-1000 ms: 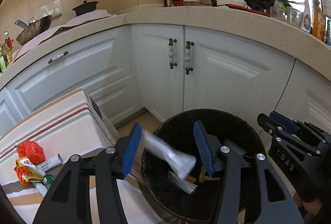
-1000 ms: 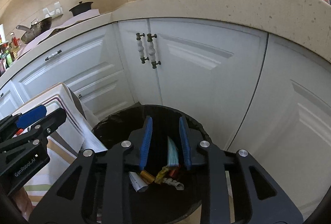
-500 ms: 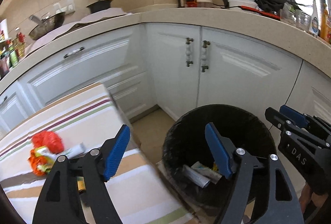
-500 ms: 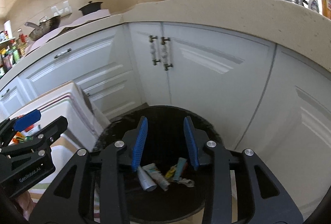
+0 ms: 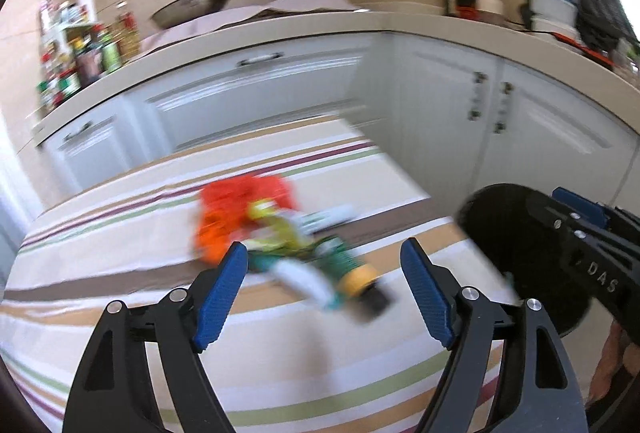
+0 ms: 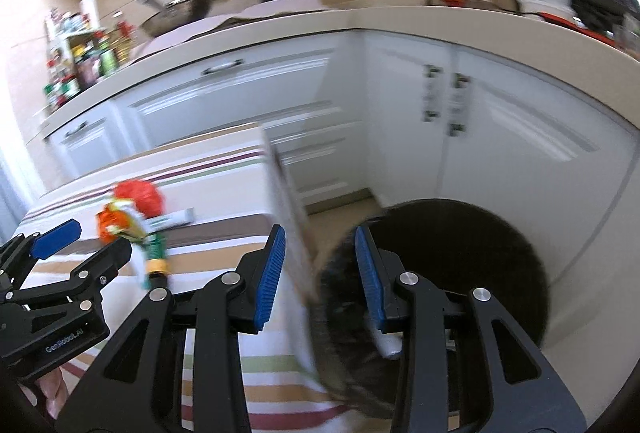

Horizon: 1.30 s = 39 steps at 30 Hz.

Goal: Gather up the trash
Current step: 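Move both grippers back over the table of trash, then grasp the green-and-yellow bottle with the right gripper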

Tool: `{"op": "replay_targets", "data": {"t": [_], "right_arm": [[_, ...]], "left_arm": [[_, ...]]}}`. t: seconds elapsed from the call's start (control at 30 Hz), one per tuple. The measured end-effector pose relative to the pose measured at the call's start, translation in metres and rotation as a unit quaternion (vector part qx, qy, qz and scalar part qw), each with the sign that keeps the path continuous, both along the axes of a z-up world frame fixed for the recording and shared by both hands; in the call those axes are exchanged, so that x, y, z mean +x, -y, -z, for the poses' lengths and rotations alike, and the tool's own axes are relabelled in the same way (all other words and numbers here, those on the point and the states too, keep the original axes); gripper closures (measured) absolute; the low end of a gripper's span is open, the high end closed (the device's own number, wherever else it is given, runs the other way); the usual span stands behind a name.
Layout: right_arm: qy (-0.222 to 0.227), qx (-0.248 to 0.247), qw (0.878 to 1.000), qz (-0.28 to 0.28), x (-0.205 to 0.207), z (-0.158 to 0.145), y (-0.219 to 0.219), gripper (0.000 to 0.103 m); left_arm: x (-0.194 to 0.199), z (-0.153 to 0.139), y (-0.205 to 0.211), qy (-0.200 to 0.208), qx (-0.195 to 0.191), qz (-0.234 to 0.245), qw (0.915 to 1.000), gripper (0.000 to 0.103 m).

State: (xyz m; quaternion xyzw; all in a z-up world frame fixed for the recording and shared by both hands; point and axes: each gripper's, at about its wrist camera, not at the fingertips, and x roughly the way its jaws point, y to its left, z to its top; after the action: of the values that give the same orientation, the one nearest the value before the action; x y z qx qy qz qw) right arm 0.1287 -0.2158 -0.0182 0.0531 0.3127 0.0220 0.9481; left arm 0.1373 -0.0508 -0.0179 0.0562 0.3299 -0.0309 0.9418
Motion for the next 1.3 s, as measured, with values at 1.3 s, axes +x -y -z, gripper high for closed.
{"op": "replay_targets", "data": {"t": [1.3], "right_arm": [[-0.103,-0.051,0.985,-0.132,0.034,0.032,-0.125,0.079]], "left_arm": [[-0.014,0.022,-0.116,-0.032,-0.015,-0.127,0.9912,0.027]]}}
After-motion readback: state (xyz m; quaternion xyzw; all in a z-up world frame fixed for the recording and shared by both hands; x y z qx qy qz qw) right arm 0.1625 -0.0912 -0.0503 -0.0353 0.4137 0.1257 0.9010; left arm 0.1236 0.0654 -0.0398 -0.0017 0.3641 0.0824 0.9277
